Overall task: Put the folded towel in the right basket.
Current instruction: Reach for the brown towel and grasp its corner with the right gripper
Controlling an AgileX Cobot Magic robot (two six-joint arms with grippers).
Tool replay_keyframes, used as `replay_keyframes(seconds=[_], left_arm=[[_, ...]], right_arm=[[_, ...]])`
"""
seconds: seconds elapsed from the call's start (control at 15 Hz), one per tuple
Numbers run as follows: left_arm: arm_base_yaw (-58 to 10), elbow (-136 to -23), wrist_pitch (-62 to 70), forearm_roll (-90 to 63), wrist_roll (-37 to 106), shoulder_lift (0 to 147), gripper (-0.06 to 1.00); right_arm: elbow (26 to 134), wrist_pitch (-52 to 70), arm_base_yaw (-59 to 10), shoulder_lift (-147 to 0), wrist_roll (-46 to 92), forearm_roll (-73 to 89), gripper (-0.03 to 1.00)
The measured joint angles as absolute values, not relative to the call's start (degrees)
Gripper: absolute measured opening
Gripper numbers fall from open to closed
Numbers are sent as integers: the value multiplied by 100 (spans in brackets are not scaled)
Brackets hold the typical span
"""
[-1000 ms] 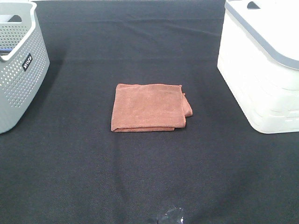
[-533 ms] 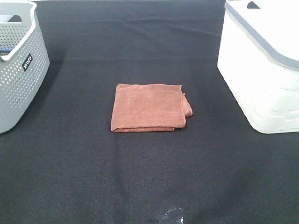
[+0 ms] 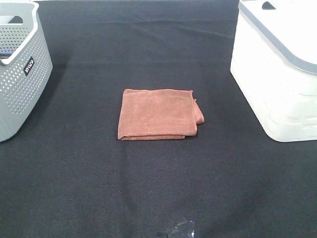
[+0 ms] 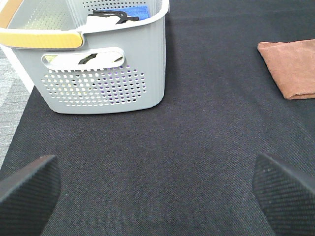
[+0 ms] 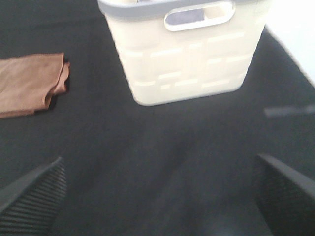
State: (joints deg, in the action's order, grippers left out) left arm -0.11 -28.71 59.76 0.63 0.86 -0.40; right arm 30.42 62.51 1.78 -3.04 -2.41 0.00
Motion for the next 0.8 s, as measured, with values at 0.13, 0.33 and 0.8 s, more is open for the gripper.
replay_keyframes(seconds=[0.13, 0.33, 0.8], left_arm=[[-11, -2871, 5976, 63, 86, -40, 99], [-11, -2871, 5976, 63, 86, -40, 99], [-11, -2871, 5976, 63, 86, -40, 99]], right_arm=[[3283, 6417, 178, -819, -298, 86, 98], [5099, 6595, 178, -3696, -309, 739, 98], [7133, 6532, 178, -6830, 212, 1753, 98]])
